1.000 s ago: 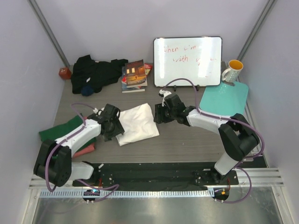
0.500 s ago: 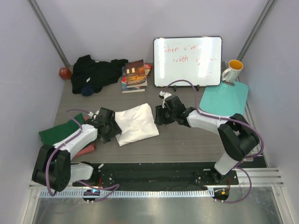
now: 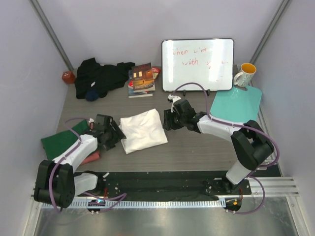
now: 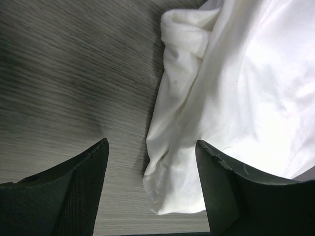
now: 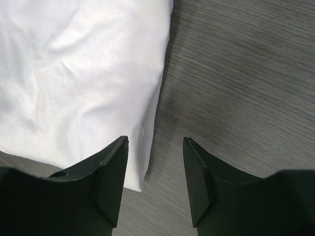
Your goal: Fold and stack the t-shirts
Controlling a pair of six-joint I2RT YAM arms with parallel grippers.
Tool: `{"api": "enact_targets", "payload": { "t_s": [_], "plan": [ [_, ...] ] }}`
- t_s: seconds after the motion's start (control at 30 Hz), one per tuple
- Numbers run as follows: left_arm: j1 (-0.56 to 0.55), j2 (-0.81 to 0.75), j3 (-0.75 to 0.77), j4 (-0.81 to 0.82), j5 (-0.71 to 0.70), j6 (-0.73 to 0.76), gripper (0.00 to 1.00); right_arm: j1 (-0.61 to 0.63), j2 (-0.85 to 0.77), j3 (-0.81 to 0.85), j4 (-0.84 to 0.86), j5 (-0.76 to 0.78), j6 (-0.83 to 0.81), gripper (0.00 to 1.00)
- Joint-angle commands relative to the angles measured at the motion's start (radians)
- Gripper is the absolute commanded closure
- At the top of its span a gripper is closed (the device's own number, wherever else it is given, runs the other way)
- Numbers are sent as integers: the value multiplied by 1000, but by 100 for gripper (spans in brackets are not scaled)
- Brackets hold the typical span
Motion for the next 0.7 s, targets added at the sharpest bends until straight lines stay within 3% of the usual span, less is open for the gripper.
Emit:
{"api": "enact_targets", "payload": {
  "t_s": [0.0,0.37,0.67],
  "plan": [
    [21,65,-55,139,150,19,28,1,-20,60,10,12,-13,46],
    [22,182,-111,275,210,17,29,1,-23,101,12,-3,-34,48],
    [22,211,-114,275,209,42,30,27,138,200,47,-92,-18,51]
  ]
}}
